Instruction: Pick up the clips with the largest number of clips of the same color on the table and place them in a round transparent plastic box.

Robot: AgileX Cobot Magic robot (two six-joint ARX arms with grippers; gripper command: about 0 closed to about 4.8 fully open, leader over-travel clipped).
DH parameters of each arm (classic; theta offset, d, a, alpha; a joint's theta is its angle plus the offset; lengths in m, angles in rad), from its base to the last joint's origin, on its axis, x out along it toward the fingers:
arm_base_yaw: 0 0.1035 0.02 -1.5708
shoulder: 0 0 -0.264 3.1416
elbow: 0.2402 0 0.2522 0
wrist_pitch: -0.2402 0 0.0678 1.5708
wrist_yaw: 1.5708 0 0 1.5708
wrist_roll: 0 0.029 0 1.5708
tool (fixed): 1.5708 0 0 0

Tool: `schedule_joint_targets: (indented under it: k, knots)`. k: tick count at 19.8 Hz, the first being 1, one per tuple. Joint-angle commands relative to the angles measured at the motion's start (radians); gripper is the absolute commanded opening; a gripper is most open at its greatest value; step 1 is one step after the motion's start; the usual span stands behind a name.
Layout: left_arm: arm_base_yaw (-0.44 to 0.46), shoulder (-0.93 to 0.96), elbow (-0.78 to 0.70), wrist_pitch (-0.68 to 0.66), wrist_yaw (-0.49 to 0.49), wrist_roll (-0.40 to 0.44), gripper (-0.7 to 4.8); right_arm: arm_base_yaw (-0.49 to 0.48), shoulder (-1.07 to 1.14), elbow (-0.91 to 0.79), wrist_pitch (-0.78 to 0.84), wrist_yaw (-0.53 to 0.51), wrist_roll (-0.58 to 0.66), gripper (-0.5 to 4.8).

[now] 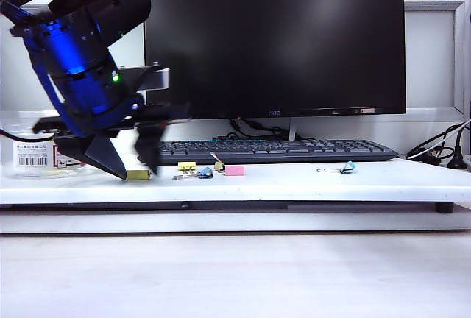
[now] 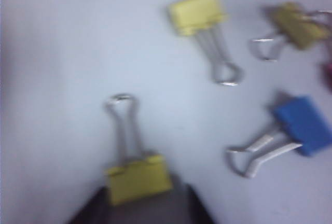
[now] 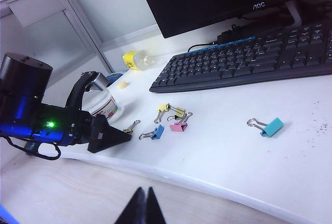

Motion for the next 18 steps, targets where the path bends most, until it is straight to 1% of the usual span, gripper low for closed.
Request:
schedule_joint_targets:
  k: [1, 5, 6, 7, 13, 14, 15, 16, 17, 18]
  knots:
    - [0.0, 0.02, -0.019, -0.146, 0.023, -0.006, 2.05, 0.0, 0.001, 0.005, 0.017, -0.006, 0.001, -0.06]
    - [0.0, 0.02, -0.019, -0.151, 0.024, -0.006, 2.0, 0.0, 0.001, 0.005, 0.017, -0.005, 0.001, -0.06]
    - [0.0, 0.02, -0.019, -0.152, 0.024, -0.005, 1.66, 0.0, 0.001, 0.005, 0.017, -0.005, 0.001, -0.06]
    - [0.0, 0.02, -0.019, -0.153, 0.024, -0.005, 1.54, 0.0, 0.001, 0.005, 0.017, -0.006, 0.001, -0.06]
    - [0.0, 0.019, -0.019, -0.152, 0.024, 0.005, 1.51, 0.0, 0.001, 0.005, 0.017, -0.005, 0.001, -0.06]
    - [0.0, 0.02, -0.019, -0.15, 0.025, 0.006, 1.52, 0.0, 0.001, 0.005, 0.017, -0.005, 0.001, -0.06]
    - [0.0, 0.019, -0.019, -0.142, 0.024, 0.008, 1.67, 0.0, 0.001, 0.005, 0.017, -0.005, 0.001, -0.06]
    - [0.0, 0.02, -0.018, -0.136, 0.024, 0.001, 2.01, 0.0, 0.001, 0.005, 0.017, -0.005, 0.001, -0.06]
    - [0.0, 0.02, -0.013, -0.137, 0.023, -0.014, 2.15, 0.0, 0.001, 0.005, 0.017, -0.005, 0.001, -0.06]
    - [0.0, 0.02, -0.008, -0.135, 0.023, -0.025, 2.15, 0.0, 0.001, 0.005, 0.017, -0.005, 0.001, -0.06]
